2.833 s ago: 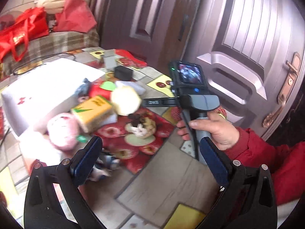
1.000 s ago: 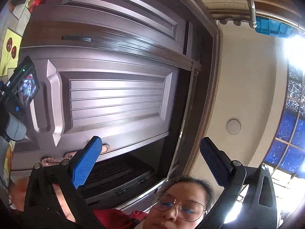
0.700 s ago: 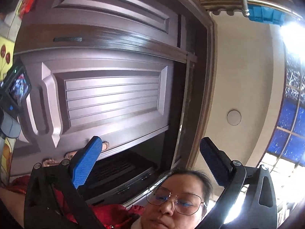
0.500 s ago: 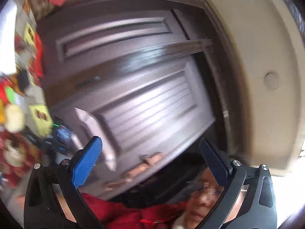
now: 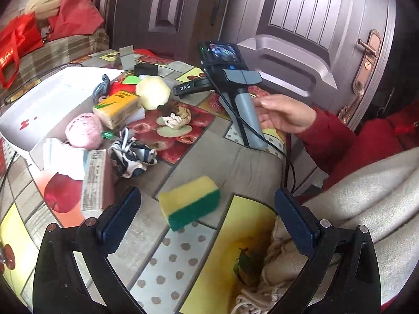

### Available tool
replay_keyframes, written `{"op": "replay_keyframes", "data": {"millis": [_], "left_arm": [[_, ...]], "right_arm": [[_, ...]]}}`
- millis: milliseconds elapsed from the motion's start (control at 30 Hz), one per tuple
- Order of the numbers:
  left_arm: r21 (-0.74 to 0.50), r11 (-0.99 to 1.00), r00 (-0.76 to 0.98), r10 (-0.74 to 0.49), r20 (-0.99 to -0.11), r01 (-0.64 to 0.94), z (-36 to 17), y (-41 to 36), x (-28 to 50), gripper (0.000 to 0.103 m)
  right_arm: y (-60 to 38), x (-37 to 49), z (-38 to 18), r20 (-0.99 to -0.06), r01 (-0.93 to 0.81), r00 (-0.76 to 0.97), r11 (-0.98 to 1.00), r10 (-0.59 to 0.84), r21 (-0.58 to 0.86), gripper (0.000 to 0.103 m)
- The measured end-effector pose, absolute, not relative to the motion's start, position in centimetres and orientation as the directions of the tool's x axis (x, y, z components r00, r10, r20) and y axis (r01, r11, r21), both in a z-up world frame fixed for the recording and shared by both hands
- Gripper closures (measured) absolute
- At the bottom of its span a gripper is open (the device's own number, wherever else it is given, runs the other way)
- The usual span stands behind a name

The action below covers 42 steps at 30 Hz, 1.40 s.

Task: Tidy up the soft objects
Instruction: 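Grasp the yellow-green sponge with the left gripper while the right gripper grasps the braided rope knot, then carry the sponge into the white box and open the left gripper while the right releases the rope knot there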

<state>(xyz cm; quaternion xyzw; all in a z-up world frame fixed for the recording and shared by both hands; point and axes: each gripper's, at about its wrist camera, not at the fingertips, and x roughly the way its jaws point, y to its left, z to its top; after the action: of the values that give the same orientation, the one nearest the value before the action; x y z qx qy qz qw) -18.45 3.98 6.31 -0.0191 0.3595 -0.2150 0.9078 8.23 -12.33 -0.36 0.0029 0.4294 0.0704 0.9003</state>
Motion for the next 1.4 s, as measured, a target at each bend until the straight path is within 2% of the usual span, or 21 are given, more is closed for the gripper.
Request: {"op": "replay_keyframes", "data": {"millis": [67,200,333,400,500,567,633,733,767,800,833,1000,1100,1133,1200,1233,1267,1333,1400], "left_arm": [[-0.188,0.916,0.653,-0.386,-0.652,0.354,5.9,4.1,-18.1,0.0],[-0.051,0.943,0.661,-0.268,-0.701,0.328,5.1,3.6,-17.4,0.002],[0.041,0.928,0.655,-0.228,-0.72,0.369,4.5,2.6,-16.7,0.01],[0.055,0.923,0.649,-0.225,-0.727,0.382,4.4,2.6,-16.4,0.018],[0.049,0.919,0.634,-0.23,-0.739,0.391,4.2,2.9,-16.0,0.019],[0.05,0.913,0.618,-0.234,-0.751,0.406,3.8,2.6,-15.7,0.019],[0.06,0.903,0.597,-0.23,-0.768,0.425,3.2,2.0,-15.2,0.019],[0.069,0.894,0.578,-0.226,-0.784,0.443,2.5,1.2,-14.6,0.021],[0.068,0.892,0.573,-0.228,-0.787,0.448,2.3,1.0,-14.4,0.03],[0.073,0.89,0.574,-0.225,-0.787,0.45,2.2,0.8,-14.4,0.043],[0.063,0.889,0.568,-0.235,-0.788,0.455,2.1,0.8,-14.3,0.047],[0.027,0.897,0.576,-0.261,-0.775,0.442,2.2,1.2,-14.8,0.053],[0.034,0.899,0.595,-0.26,-0.76,0.436,2.6,1.2,-15.1,0.053],[0.033,0.9,0.597,-0.262,-0.758,0.435,2.6,1.2,-15.1,0.053],[0.038,0.898,0.603,-0.262,-0.753,0.438,2.7,1.0,-15.3,0.053],[0.041,0.897,0.608,-0.264,-0.749,0.44,2.8,0.9,-15.4,0.053],[0.045,0.897,0.618,-0.266,-0.74,0.439,3.0,0.9,-15.6,0.054],[0.037,0.902,0.652,-0.282,-0.704,0.43,3.8,1.2,-16.1,0.054],[0.016,0.916,0.711,-0.3,-0.636,0.401,5.1,2.2,-17.2,0.054]], "right_arm": [[-12.3,8.2,-0.4,-0.773,-0.124,0.621,0.99,0.129,0.066,0.0],[-12.3,8.3,-0.4,-0.773,-0.124,0.621,0.99,0.129,0.065,0.0],[-12.3,8.6,-0.4,-0.773,-0.141,0.619,0.988,0.141,0.067,0.0],[-12.9,8.7,-0.2,-0.768,-0.202,0.609,0.975,0.198,0.091,0.0],[-15.9,6.3,1.4,-0.658,-0.293,0.657,0.929,0.368,0.227,0.0],[-16.2,3.4,3.1,-0.542,-0.451,0.7,0.876,0.466,0.17,0.0],[-15.0,0.5,4.2,-0.498,-0.619,0.672,0.785,0.549,0.029,0.0],[-12.0,-1.9,3.7,-0.574,-0.782,0.528,0.621,0.625,-0.043,0.0],[-10.7,-1.8,3.1,-0.61,-0.804,0.504,0.591,0.612,-0.071,0.0],[-9.7,-1.9,2.6,-0.628,-0.816,0.489,0.571,0.606,-0.085,0.0],[-8.5,-1.9,2.0,-0.642,-0.821,0.487,0.561,0.592,-0.105,0.0],[-6.4,0.5,0.4,-0.711,-0.798,0.457,0.599,0.535,-0.063,0.003],[-6.3,1.6,-0.5,-0.739,-0.788,0.427,0.615,0.522,-0.021,0.016],[-6.3,1.9,-0.9,-0.751,-0.788,0.414,0.615,0.515,-0.012,0.025],[-6.6,1.7,-0.9,-0.749,-0.797,0.394,0.604,0.532,0.009,0.03],[-6.8,1.4,-0.7,-0.745,-0.803,0.394,0.596,0.538,0.006,0.042],[-6.9,1.3,-0.5,-0.739,-0.813,0.389,0.582,0.55,0.005,0.06],[-7.1,1.0,-0.2,-0.731,-0.833,0.373,0.554,0.572,0.009,0.068],[-8.1,-0.8,0.8,-0.689,-0.842,0.378,0.539,0.618,0.021,0.069]]}}
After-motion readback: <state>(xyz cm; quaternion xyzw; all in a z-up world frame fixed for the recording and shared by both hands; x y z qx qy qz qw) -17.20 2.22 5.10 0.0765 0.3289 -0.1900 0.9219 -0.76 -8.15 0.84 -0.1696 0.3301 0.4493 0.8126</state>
